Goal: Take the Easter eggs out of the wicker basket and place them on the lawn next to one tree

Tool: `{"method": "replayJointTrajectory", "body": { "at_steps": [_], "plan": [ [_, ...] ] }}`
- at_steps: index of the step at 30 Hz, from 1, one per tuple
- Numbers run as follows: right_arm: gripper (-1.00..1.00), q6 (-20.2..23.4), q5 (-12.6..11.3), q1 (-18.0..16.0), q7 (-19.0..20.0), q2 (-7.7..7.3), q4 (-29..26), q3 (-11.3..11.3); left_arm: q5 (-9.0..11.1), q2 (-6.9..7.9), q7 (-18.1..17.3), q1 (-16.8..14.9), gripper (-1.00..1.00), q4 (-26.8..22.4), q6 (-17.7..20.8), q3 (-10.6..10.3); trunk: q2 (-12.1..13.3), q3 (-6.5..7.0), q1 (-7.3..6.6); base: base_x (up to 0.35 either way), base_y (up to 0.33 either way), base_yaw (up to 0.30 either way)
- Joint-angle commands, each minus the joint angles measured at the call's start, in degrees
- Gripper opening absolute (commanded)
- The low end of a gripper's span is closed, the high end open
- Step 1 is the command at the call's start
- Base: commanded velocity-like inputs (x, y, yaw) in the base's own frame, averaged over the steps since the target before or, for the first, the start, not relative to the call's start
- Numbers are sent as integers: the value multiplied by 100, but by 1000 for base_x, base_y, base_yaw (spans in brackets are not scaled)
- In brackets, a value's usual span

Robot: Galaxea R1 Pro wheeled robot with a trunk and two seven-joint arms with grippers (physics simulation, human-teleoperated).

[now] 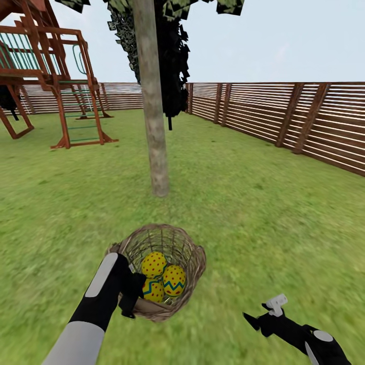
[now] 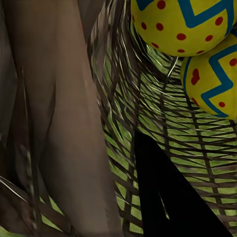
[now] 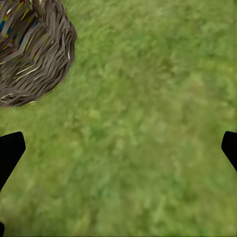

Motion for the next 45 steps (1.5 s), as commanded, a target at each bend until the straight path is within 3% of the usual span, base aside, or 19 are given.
{"method": "replayJointTrajectory", "body": {
  "at_steps": [1, 2, 5, 45],
  "plan": [
    [100, 38, 25, -3, 36, 3, -4, -15, -83, -6, 5, -4, -100, -4, 95, -1, -4, -6, 4, 338, 83, 0],
    [100, 38, 27, -3, 35, 3, 8, -15, -186, -8, 1, -4, -100, -4, 99, -1, -4, -6, 4, 338, 79, 0],
    [100, 38, 31, -3, 35, 3, 7, -15, -244, -9, -2, -4, -100, -5, 101, -1, -4, -6, 4, 338, 77, 0],
    [100, 29, 46, -3, 27, 4, 33, -24, -249, -10, -2, -4, -100, -5, 101, -1, -4, -6, 4, 338, 65, 0]
  ]
}}
